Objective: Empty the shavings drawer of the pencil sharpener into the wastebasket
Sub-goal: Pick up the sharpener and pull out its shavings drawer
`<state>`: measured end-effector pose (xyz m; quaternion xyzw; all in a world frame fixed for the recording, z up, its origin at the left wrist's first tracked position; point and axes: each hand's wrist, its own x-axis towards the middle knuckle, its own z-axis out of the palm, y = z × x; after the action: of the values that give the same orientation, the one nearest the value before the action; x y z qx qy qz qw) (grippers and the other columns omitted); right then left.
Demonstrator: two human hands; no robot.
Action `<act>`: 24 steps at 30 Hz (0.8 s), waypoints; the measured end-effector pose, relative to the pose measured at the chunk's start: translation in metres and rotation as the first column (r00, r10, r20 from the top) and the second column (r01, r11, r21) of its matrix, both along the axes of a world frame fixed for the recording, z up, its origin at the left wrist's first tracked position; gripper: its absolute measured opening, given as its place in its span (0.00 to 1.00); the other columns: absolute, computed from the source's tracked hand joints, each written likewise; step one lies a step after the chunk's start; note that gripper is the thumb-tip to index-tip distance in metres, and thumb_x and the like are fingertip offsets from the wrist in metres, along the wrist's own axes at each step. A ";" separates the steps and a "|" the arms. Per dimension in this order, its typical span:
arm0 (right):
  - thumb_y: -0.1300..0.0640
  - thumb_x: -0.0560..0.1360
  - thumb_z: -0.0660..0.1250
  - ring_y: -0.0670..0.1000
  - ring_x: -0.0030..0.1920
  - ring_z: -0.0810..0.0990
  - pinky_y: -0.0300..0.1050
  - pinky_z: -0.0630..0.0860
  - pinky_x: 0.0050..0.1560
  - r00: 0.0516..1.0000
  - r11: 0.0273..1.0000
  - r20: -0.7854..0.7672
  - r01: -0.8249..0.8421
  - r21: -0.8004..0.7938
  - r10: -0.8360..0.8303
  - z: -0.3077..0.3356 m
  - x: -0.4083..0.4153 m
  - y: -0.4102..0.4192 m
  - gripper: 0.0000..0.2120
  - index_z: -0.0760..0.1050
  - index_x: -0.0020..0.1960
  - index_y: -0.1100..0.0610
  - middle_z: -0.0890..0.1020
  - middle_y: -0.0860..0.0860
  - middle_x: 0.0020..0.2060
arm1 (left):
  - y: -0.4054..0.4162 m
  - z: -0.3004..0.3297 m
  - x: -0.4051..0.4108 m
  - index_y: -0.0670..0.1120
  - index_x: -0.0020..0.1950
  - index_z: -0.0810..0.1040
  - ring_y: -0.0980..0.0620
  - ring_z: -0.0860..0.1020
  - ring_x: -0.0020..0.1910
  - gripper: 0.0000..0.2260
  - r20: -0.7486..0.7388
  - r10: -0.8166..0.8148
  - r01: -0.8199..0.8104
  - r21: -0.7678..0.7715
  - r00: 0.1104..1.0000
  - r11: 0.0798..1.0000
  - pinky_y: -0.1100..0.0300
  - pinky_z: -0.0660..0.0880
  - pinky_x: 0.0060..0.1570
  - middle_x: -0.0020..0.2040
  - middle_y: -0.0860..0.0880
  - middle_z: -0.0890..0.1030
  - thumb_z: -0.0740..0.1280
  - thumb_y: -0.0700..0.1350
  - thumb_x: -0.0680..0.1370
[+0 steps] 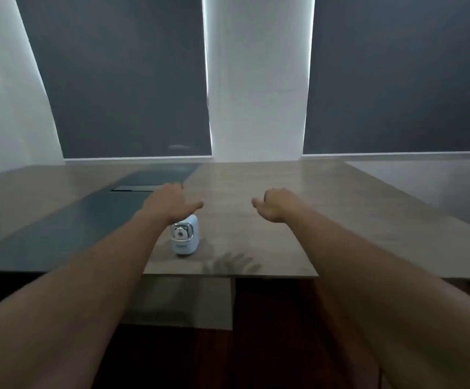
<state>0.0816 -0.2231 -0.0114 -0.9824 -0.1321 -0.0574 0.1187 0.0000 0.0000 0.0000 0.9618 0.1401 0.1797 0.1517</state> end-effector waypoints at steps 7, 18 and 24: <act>0.42 0.81 0.50 0.62 0.66 0.74 0.57 0.73 0.65 0.997 0.997 -0.043 -0.062 0.054 0.064 -0.047 0.004 0.015 0.29 0.73 0.69 0.61 0.77 0.61 0.66 | 0.006 -0.067 0.012 0.41 0.72 0.66 0.40 0.72 0.67 0.38 0.033 0.163 -0.142 -0.339 0.986 0.930 0.52 0.69 0.57 0.71 0.41 0.71 0.72 0.59 0.69; 0.45 0.81 0.52 0.61 0.65 0.73 0.54 0.74 0.62 0.998 0.978 -0.018 -0.053 0.202 0.058 -0.061 0.012 -0.007 0.26 0.76 0.66 0.61 0.79 0.60 0.63 | 0.006 -0.100 0.044 0.44 0.67 0.72 0.37 0.76 0.60 0.30 0.143 0.338 -0.214 -0.537 0.930 0.816 0.49 0.71 0.56 0.62 0.40 0.79 0.76 0.50 0.68; 0.43 0.81 0.56 0.57 0.52 0.79 0.52 0.78 0.52 0.958 0.843 -0.266 0.057 0.535 0.104 -0.055 -0.003 -0.030 0.24 0.78 0.60 0.61 0.83 0.59 0.57 | -0.024 -0.095 0.037 0.47 0.57 0.77 0.40 0.79 0.53 0.21 0.117 0.208 0.020 -0.909 0.971 0.416 0.41 0.81 0.48 0.56 0.43 0.80 0.73 0.51 0.66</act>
<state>0.0790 -0.2526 -0.0668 -0.9058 -0.1044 0.0513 0.4075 0.0373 -0.0239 -0.0947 0.6943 0.2516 0.1852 0.6484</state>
